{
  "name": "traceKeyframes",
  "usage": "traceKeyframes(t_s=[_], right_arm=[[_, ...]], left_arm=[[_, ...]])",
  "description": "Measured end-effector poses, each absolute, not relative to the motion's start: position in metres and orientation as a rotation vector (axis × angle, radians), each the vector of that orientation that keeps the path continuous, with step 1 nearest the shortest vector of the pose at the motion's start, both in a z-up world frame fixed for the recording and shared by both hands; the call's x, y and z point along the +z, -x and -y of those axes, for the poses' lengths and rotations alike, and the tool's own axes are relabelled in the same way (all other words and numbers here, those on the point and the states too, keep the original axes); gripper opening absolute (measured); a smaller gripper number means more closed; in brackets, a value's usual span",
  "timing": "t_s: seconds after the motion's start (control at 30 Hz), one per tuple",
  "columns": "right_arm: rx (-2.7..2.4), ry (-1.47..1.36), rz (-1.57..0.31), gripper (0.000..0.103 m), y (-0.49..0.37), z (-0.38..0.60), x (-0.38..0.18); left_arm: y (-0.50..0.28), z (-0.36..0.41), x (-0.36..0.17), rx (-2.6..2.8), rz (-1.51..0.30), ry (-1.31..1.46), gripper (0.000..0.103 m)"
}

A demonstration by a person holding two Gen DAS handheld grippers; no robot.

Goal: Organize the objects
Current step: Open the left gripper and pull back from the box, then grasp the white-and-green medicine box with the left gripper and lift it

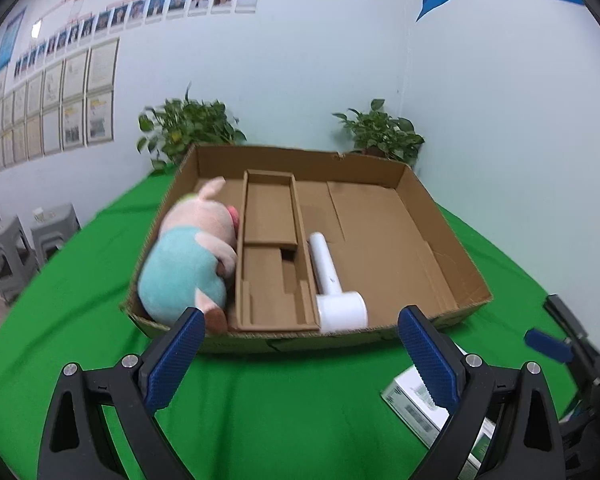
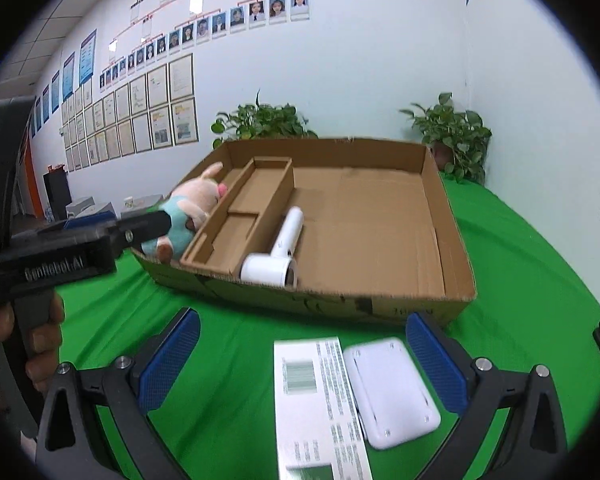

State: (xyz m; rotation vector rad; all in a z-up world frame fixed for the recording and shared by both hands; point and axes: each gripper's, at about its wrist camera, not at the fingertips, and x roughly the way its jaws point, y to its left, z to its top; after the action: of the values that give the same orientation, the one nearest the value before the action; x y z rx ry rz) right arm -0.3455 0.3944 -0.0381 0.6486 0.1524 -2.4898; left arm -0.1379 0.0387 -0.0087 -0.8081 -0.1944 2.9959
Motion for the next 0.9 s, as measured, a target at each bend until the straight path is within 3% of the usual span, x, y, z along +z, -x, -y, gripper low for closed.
traceKeyframes(t_s=[0.5, 0.6, 0.77, 0.9], right_arm=[[-2.358, -0.980, -0.189, 0.101, 0.323, -0.437, -0.100], [-2.331, -0.994, -0.206, 0.096, 0.320, -0.430, -0.105], [-2.291, -0.983, -0.282, 0.065, 0.311, -0.409, -0.108], [-2.236, -0.975, -0.229, 0.065, 0.310, -0.398, -0.103]], left_arm=[[0.154, -0.064, -0.078, 2.569, 0.407, 1.097, 0.098], [0.156, -0.069, -0.088, 2.514, 0.441, 1.133, 0.098], [0.156, -0.067, -0.096, 2.453, 0.500, 1.158, 0.098], [0.154, -0.061, -0.095, 2.421, 0.535, 1.157, 0.098]])
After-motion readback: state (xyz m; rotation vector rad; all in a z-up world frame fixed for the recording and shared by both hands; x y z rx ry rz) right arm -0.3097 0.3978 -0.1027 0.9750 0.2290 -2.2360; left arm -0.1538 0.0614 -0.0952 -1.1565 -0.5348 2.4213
